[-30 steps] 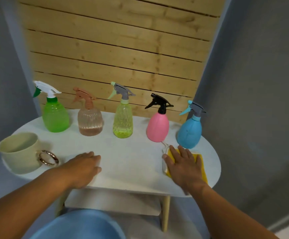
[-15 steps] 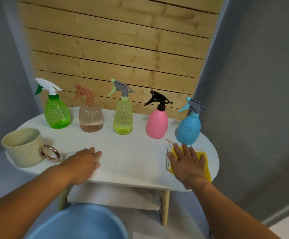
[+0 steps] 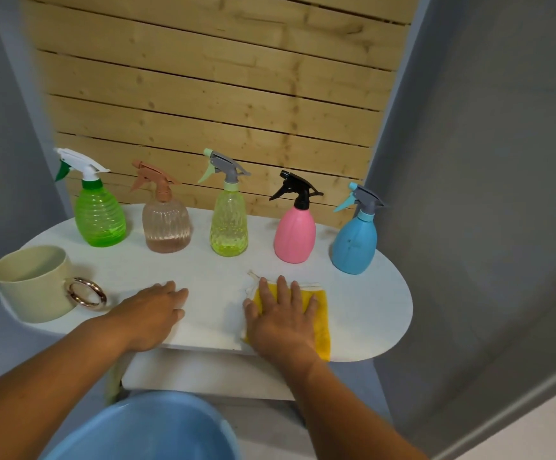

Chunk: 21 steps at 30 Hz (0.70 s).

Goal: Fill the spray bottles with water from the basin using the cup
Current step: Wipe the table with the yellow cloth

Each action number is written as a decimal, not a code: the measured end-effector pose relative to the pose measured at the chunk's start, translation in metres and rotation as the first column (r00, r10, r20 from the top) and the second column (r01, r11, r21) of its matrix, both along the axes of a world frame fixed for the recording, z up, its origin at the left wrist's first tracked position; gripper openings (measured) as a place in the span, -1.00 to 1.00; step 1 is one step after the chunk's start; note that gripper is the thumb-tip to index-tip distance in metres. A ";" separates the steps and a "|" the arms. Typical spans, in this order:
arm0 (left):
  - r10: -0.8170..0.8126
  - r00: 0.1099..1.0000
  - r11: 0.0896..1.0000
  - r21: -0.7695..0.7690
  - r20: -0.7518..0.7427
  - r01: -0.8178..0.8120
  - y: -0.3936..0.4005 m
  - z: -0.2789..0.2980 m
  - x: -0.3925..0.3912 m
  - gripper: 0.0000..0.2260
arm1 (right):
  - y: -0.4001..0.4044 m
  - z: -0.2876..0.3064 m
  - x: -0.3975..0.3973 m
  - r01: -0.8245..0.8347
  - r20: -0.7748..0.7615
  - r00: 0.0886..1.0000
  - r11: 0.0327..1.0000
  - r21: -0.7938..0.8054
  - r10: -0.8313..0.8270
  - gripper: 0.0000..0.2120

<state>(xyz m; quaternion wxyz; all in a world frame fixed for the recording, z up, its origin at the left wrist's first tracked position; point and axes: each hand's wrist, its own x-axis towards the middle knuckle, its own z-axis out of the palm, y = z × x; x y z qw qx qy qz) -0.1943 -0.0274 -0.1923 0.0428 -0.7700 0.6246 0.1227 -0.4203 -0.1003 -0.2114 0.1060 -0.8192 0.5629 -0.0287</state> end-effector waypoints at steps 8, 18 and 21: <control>0.028 0.999 0.999 -0.022 -0.031 -0.028 0.001 0.001 -0.003 -0.54 | 0.019 -0.003 0.054 -0.068 0.032 0.997 0.998 0.012 0.068 -0.40; 0.033 0.998 0.995 -0.088 -0.045 -0.037 0.005 -0.001 -0.006 -0.53 | 0.008 0.000 0.061 -0.069 0.048 0.997 0.997 0.022 0.068 -0.39; 0.042 0.996 0.996 -0.071 -0.075 -0.047 0.006 -0.004 -0.003 -0.52 | 0.007 0.001 0.060 -0.073 0.033 0.997 0.997 0.028 0.072 -0.39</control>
